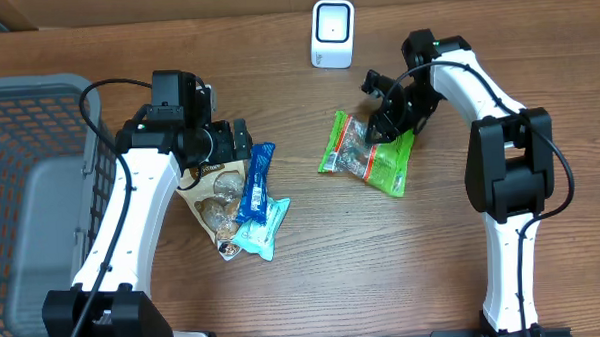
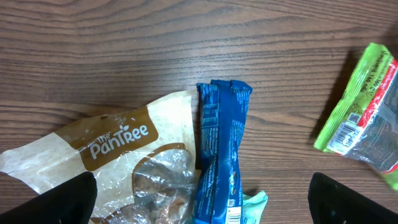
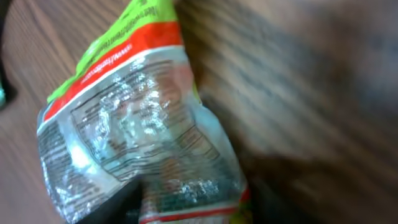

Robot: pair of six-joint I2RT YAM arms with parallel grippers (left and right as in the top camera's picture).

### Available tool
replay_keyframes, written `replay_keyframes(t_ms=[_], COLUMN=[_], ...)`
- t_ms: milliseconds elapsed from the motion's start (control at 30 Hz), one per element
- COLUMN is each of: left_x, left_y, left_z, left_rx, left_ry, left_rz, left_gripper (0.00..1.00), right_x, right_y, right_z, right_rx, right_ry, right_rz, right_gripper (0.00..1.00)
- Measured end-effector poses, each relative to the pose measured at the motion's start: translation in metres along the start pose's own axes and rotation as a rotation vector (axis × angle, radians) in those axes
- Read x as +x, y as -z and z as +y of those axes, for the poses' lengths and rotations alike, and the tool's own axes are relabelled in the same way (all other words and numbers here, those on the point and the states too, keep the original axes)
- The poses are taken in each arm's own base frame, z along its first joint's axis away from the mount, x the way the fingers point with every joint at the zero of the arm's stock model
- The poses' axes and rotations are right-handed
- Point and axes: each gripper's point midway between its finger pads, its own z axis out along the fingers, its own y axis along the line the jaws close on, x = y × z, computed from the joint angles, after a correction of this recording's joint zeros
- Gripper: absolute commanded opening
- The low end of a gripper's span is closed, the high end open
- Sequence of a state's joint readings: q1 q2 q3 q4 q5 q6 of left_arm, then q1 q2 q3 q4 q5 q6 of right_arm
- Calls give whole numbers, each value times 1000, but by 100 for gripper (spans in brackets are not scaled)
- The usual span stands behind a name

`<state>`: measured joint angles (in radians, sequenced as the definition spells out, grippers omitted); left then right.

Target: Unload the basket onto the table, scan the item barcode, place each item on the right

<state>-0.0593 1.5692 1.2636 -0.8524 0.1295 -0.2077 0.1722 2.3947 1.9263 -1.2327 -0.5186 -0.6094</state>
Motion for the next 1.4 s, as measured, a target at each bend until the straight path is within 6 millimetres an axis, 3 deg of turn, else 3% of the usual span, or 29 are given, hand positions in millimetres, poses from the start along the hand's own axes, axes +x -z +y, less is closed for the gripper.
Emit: replay_keyframes(t_ms=[100, 167, 233, 433, 633, 767, 933, 1033, 1400], left_x=[0, 0, 0, 0, 0, 0, 0, 0, 0], left_y=[0, 0, 0, 0, 0, 0, 0, 0, 0], left_z=[0, 0, 0, 0, 0, 0, 0, 0, 0], left_rx=[0, 0, 0, 0, 0, 0, 0, 0, 0], left_ry=[0, 0, 0, 0, 0, 0, 0, 0, 0], left_rz=[0, 0, 0, 0, 0, 0, 0, 0, 0], left_gripper=[100, 99, 100, 100, 100, 100, 100, 100, 100], right_x=[10, 14, 19, 15, 6, 1, -2, -3, 2], right_y=[-1, -1, 0, -1, -10, -21, -33, -39, -32], right_z=[4, 7, 13, 27, 36, 42, 37, 40, 38], right_rx=[-17, -27, -49, -120, -130, -64, 175, 230, 267], right_ry=[-81, -144, -203, -312, -305, -269, -257, -259, -383], right_rz=[36, 54, 74, 62, 45, 55, 71, 70, 93], right_gripper=[49, 59, 76, 79, 79, 68, 29, 7, 4])
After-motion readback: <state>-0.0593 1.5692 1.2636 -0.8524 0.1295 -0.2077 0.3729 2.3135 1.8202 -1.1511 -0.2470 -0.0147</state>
